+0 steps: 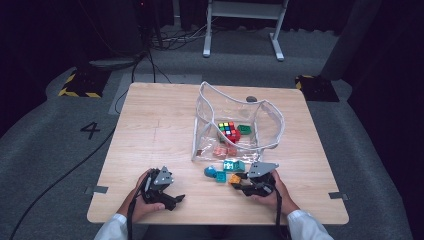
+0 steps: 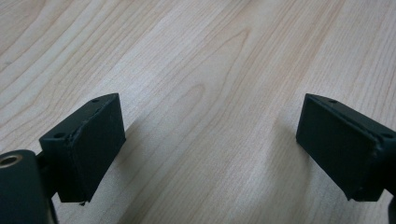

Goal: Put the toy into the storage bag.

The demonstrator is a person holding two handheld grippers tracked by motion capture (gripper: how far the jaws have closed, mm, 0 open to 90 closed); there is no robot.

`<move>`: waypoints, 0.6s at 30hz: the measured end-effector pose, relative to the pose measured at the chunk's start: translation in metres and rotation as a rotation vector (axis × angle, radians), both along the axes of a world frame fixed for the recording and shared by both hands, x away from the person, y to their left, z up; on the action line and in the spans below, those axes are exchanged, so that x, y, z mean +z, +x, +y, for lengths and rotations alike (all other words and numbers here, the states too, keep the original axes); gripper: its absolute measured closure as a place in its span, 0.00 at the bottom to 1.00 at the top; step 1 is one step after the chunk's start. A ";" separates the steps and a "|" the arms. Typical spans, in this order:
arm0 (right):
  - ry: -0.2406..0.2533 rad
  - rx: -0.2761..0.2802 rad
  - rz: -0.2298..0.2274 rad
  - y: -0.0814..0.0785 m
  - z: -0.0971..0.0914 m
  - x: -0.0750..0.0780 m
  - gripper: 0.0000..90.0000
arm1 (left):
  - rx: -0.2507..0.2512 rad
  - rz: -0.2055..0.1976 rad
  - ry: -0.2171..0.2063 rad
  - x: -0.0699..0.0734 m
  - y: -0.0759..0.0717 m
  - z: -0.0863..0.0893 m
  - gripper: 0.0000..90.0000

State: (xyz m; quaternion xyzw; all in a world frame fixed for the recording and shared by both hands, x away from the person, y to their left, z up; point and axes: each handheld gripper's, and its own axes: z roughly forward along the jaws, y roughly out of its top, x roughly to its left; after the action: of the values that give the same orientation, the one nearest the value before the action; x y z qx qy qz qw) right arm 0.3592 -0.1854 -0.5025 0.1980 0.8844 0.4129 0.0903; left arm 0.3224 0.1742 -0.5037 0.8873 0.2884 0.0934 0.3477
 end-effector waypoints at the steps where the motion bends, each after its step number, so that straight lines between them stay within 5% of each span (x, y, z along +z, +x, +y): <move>1: -0.001 0.004 0.005 -0.002 -0.003 0.000 0.66 | 0.000 0.000 0.000 0.000 0.000 0.000 0.09; 9: -0.013 0.002 -0.015 -0.007 -0.029 0.005 0.66 | 0.001 0.000 0.000 0.000 0.000 0.000 0.09; 18: 0.030 -0.049 -0.003 -0.009 -0.070 0.019 0.66 | 0.001 -0.001 0.000 0.000 0.000 0.000 0.09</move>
State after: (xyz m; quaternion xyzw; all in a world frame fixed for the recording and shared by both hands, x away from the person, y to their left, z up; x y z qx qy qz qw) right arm 0.3498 -0.2556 -0.4833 0.2205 0.8729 0.4239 0.0987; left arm 0.3223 0.1742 -0.5037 0.8871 0.2889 0.0939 0.3475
